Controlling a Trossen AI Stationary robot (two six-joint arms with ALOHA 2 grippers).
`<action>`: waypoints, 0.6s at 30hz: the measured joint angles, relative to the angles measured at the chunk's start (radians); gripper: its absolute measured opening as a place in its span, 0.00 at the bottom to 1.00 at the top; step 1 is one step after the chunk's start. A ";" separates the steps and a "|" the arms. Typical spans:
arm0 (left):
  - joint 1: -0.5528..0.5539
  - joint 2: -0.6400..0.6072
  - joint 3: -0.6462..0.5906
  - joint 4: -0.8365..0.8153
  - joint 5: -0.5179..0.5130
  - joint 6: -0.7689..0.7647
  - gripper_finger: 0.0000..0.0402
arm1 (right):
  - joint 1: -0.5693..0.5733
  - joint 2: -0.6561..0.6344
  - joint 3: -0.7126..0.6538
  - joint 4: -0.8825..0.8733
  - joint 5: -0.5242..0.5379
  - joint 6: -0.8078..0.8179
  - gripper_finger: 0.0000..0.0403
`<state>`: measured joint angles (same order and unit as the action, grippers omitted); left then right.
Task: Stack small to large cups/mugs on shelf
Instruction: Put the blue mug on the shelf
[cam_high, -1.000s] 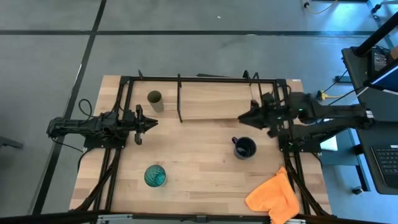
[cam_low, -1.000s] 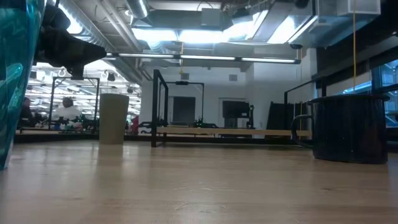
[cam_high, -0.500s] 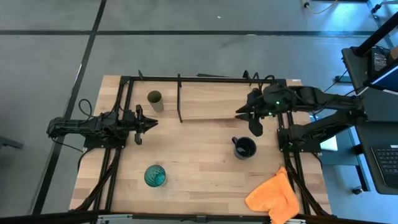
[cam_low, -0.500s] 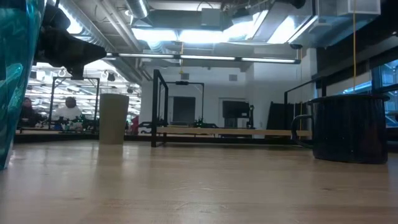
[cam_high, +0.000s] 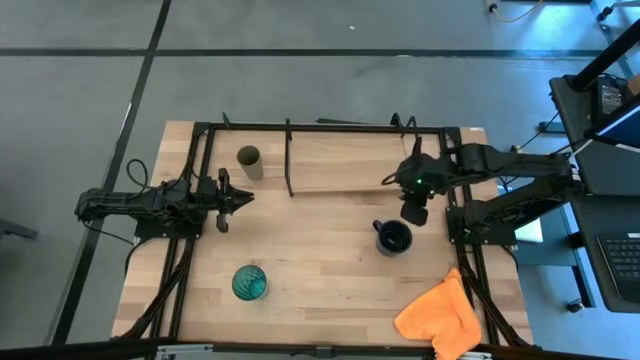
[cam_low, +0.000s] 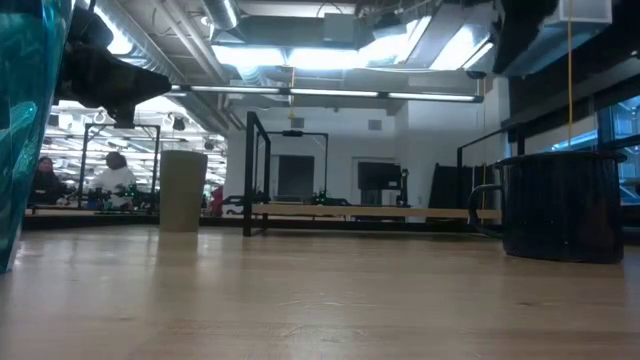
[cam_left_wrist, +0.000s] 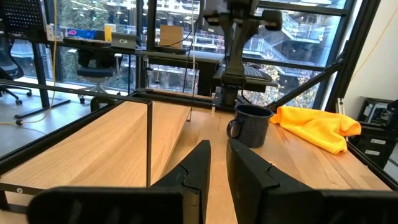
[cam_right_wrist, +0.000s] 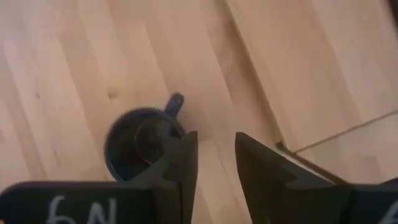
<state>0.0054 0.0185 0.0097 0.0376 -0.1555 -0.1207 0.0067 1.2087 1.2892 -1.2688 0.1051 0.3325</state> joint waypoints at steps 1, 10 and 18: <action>0.000 0.000 0.000 0.000 0.000 0.000 0.12 | 0.000 0.000 -0.016 0.001 0.000 0.004 0.27; 0.000 0.000 0.000 0.000 0.000 0.000 0.12 | 0.005 0.000 -0.217 0.085 -0.022 0.035 0.27; 0.000 0.000 0.000 0.000 0.000 0.000 0.12 | 0.032 0.000 -0.332 0.220 -0.063 0.112 0.27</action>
<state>0.0051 0.0185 0.0096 0.0376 -0.1553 -0.1205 0.0391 1.2087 0.9567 -1.0485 0.0422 0.4444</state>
